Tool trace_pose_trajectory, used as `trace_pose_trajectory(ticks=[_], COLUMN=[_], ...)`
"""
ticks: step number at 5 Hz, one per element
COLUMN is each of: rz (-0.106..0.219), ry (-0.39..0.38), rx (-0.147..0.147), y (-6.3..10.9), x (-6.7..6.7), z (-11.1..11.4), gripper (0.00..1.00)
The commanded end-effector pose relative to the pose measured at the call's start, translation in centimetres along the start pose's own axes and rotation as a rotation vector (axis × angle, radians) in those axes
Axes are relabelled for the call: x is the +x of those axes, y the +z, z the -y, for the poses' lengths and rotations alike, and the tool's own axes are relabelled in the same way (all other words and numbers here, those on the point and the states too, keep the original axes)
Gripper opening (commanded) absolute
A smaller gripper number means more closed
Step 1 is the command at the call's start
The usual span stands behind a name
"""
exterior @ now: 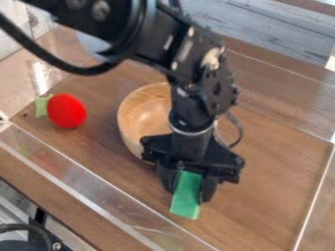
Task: Remove the green block from the brown bowl and put it on the table
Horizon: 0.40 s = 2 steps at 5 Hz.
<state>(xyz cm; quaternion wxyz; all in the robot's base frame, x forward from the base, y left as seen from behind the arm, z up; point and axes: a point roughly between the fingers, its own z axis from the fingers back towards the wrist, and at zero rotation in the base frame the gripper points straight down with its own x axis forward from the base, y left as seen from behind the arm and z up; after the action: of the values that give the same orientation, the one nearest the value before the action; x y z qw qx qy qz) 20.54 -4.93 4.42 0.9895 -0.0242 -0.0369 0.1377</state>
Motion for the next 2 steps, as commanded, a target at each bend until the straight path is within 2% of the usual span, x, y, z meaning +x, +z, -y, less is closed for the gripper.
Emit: trace_pose_trajectory(ticks=[1, 2], rz=[0.011, 0.006], ry=[-0.040, -0.072], rx=[-0.012, -0.012], y=[0.51, 0.75], x=[0.98, 1.47], z=[0.10, 0.11], gripper=[0.00, 0.00])
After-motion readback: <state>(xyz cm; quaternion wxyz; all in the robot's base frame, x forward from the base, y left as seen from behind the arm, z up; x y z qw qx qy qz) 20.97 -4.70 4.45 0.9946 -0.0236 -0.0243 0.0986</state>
